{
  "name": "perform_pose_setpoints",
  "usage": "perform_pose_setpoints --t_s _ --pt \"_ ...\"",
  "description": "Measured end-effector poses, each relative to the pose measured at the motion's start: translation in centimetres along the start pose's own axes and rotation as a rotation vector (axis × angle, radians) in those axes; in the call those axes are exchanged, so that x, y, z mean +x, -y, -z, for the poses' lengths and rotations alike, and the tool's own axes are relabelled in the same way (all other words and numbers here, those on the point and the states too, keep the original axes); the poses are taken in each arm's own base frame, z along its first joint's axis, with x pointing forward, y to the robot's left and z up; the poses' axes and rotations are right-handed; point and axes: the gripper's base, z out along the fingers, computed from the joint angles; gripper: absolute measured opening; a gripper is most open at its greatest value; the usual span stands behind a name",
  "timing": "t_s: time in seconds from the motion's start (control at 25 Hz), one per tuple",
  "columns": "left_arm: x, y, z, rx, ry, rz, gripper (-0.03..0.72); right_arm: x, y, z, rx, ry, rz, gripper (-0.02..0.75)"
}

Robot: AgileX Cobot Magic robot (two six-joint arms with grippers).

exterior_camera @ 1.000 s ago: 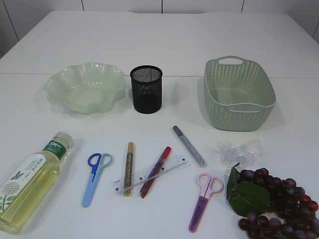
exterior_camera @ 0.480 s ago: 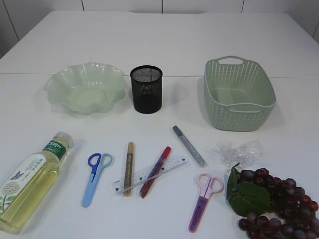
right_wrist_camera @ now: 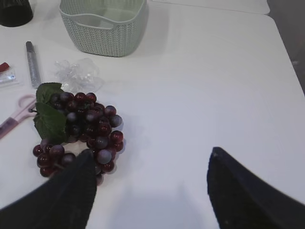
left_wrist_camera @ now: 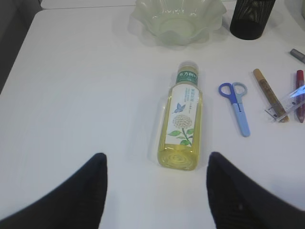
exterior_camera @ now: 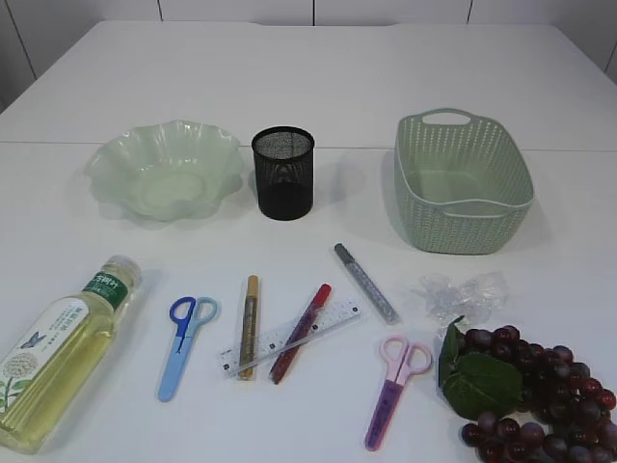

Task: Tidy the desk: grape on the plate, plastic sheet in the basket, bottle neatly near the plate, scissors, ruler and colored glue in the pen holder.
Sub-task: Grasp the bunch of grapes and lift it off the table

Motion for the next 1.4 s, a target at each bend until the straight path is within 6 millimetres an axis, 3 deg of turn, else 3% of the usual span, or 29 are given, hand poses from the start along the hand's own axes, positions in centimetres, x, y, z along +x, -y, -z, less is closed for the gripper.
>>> perform_pose_setpoints --t_s 0.24,0.32,0.52,0.8,1.08,1.24,1.4 --pt "-0.5 0.2 -0.1 0.022 0.013 0.011 0.477 -3.3 0.3 1.1 0.003 0.337 -0.123 0.563" --pt "-1.5 0.3 -0.4 0.033 0.017 0.018 0.477 -4.3 0.3 0.7 -0.004 0.352 -0.145 0.563" --pt "-4.8 0.6 -2.2 0.056 0.072 0.043 0.476 -6.4 0.3 -3.4 -0.002 0.183 -0.132 0.563" --pt "-8.3 0.6 -7.8 0.05 0.07 0.068 0.476 -9.4 -0.2 -8.8 -0.057 0.02 -0.198 0.563" --pt "-7.8 1.1 -15.5 0.071 -0.221 0.174 0.474 -12.8 -0.8 -13.3 -0.119 -0.267 -0.167 0.563" --pt "-7.2 1.4 -18.0 0.082 -0.349 0.222 0.47 -13.7 -1.3 -16.3 -0.183 -0.493 -0.101 0.563" --pt "-8.4 2.3 -18.9 0.13 -0.403 0.158 0.469 -12.8 -1.9 -19.1 -0.245 -0.695 -0.032 0.563"
